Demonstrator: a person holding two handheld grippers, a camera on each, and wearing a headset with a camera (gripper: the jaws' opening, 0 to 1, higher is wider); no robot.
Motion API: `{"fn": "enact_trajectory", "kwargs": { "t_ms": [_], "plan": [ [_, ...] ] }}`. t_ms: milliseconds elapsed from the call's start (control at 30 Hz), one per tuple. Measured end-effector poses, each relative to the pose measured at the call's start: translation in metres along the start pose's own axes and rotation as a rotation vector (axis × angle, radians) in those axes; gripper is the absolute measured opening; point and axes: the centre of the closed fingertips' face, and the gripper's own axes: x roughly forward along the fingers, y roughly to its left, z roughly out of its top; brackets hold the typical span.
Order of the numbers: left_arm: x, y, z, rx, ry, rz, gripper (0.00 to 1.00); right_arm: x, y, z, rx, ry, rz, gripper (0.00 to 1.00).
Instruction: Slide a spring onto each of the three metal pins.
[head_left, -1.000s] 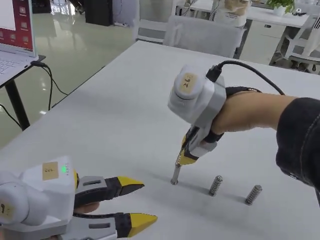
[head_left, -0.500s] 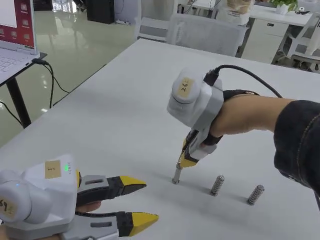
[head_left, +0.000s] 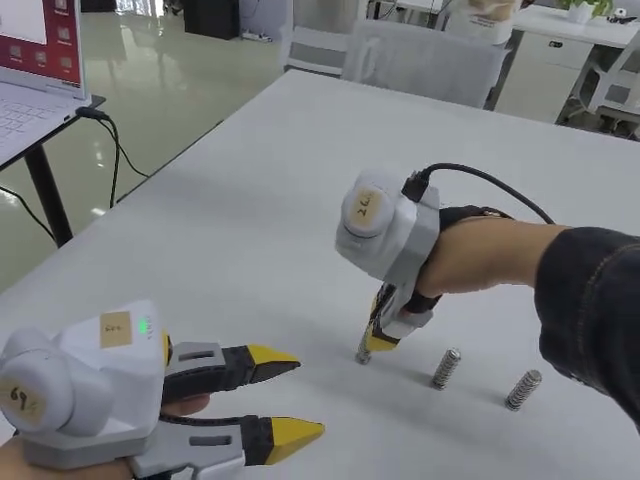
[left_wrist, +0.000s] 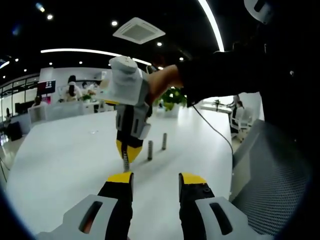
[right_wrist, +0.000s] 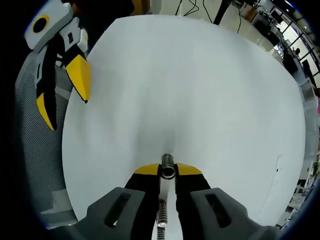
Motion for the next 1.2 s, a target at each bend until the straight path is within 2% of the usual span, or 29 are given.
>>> {"fn": "enact_trajectory", "kwargs": {
  "t_ms": [367, 833, 1033, 1200],
  "plan": [
    [0.001, 0.001, -0.002, -0.002, 0.004, -0.006, 0.30, 0.004, 0.013, 0.003, 0.003, 0.008, 0.027, 0.08],
    [0.003, 0.002, -0.001, 0.000, 0.005, -0.009, 0.30, 0.008, 0.015, 0.007, -0.011, 0.018, 0.026, 0.09],
    [0.002, 0.003, -0.002, -0.004, 0.006, -0.007, 0.31, 0.012, 0.018, 0.003, -0.014, 0.022, 0.035, 0.13],
    [0.003, 0.004, -0.002, -0.004, 0.007, -0.006, 0.31, 0.008, 0.014, 0.003, -0.006, 0.002, 0.027, 0.18]
  ]
}}
